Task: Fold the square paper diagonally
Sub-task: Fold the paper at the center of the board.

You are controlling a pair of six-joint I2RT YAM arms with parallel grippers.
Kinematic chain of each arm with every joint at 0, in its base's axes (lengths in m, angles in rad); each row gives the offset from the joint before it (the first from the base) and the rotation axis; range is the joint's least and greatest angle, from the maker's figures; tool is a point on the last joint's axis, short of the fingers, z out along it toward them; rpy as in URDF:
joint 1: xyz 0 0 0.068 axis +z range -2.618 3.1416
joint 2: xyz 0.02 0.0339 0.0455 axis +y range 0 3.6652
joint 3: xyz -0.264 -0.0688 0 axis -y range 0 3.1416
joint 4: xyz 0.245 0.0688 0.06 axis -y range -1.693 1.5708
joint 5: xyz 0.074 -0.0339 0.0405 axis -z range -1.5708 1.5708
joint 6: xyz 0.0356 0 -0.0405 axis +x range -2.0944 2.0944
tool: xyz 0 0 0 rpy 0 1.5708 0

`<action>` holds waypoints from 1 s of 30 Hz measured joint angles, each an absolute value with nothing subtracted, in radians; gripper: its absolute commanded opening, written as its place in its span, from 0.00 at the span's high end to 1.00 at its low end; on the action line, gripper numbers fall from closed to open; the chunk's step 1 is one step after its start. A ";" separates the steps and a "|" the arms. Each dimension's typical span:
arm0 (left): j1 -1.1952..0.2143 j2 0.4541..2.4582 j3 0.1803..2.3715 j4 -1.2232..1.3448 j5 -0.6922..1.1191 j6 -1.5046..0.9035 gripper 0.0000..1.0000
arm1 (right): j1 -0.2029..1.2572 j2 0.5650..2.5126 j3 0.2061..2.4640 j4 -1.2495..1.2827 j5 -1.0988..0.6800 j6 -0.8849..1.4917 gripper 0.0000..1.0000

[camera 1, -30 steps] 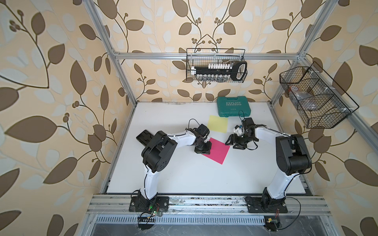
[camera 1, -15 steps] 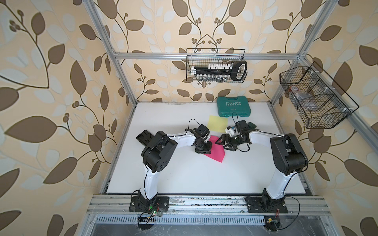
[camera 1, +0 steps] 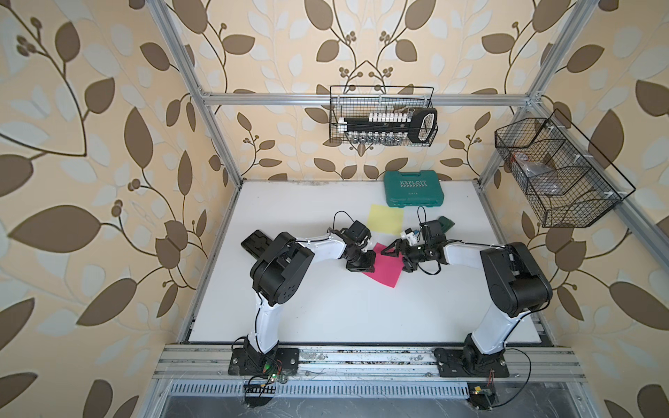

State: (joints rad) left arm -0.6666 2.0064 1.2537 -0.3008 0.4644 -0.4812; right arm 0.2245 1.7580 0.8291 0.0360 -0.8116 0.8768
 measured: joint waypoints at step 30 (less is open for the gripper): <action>-0.662 2.006 1.246 -0.282 0.477 -0.481 1.00 | 0.289 1.685 1.059 -0.516 -0.414 0.541 0.58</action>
